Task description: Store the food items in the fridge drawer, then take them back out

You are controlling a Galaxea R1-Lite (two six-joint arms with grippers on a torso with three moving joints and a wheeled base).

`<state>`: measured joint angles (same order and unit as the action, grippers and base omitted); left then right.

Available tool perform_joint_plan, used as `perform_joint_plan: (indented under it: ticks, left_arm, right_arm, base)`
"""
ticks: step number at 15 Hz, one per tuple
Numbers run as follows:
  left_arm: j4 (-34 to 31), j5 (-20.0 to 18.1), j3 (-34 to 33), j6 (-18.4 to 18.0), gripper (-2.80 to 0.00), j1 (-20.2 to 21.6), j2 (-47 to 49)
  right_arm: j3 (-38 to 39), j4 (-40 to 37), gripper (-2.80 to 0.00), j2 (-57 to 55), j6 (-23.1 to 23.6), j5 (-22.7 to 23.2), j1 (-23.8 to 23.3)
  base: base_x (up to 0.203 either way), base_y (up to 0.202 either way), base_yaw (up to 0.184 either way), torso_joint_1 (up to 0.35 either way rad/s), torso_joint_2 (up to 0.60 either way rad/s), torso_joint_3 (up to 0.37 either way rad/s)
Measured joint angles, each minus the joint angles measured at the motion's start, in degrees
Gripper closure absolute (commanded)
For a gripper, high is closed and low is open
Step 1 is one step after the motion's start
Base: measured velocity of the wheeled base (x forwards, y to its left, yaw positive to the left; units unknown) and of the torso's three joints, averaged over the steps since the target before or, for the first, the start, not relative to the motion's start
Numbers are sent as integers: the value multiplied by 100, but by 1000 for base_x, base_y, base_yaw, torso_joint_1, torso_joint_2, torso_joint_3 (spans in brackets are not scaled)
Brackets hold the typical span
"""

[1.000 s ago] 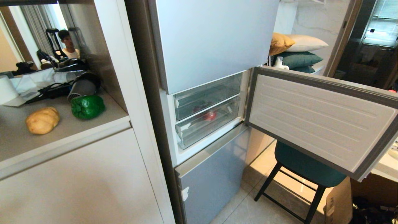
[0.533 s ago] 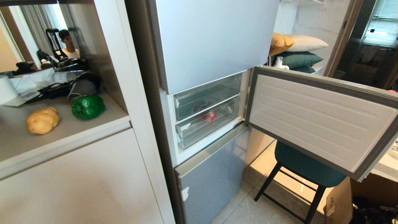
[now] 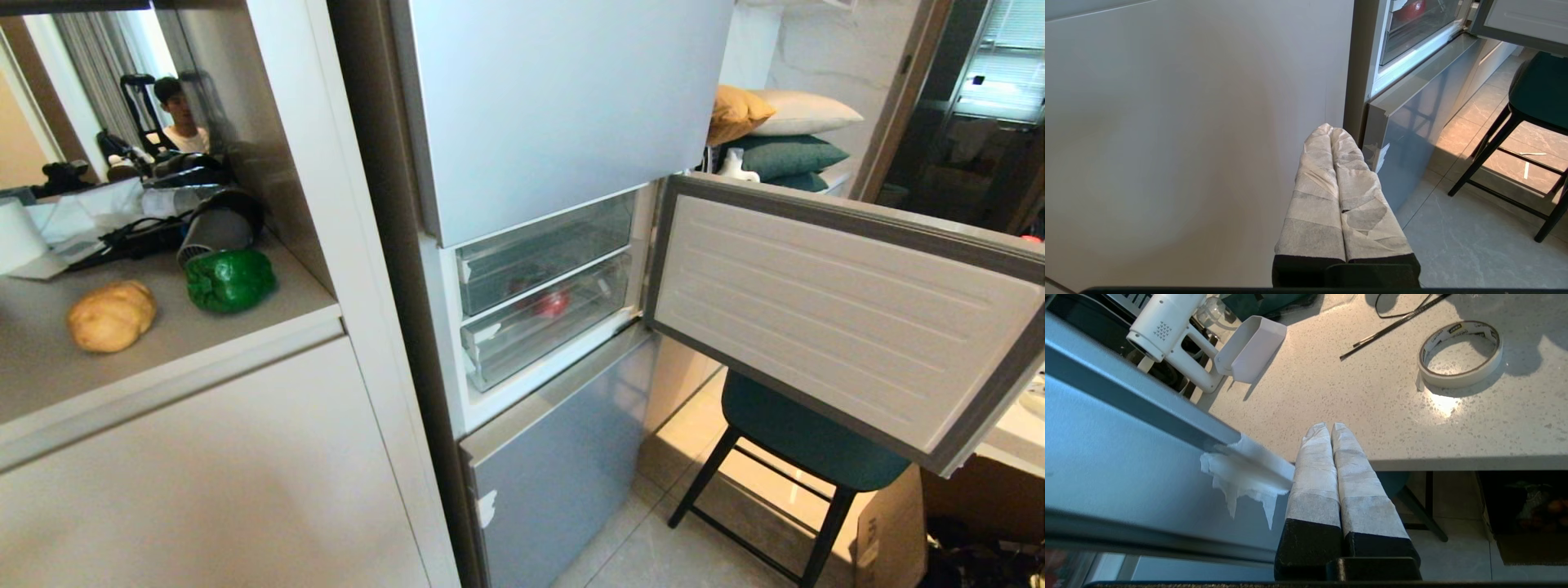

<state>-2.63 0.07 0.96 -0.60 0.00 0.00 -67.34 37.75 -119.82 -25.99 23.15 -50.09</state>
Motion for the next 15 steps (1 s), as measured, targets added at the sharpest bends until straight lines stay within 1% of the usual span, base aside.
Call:
perform_joint_plan:
  ticks: [5,8,11,15]
  left_arm:
    - [0,0,2,-2,0,0,0]
    - [0,0,2,0,0,0,0]
    - [0,0,0,-2,0,0,0]
    - [0,0,0,0,0,0,0]
  right_arm:
    - [-485,2,0,-324,15,11,75]
    - [-741,8,0,-491,-11,126,95]
    - [-786,-8,0,-562,-50,641,111]
    - [-475,-24,0,-470,-61,1117,133]
  base:
    - [0,0,0,0,0,0]
    - [0,0,0,0,0,0]
    - [0,0,0,0,0,0]
    - [0,0,0,0,0,0]
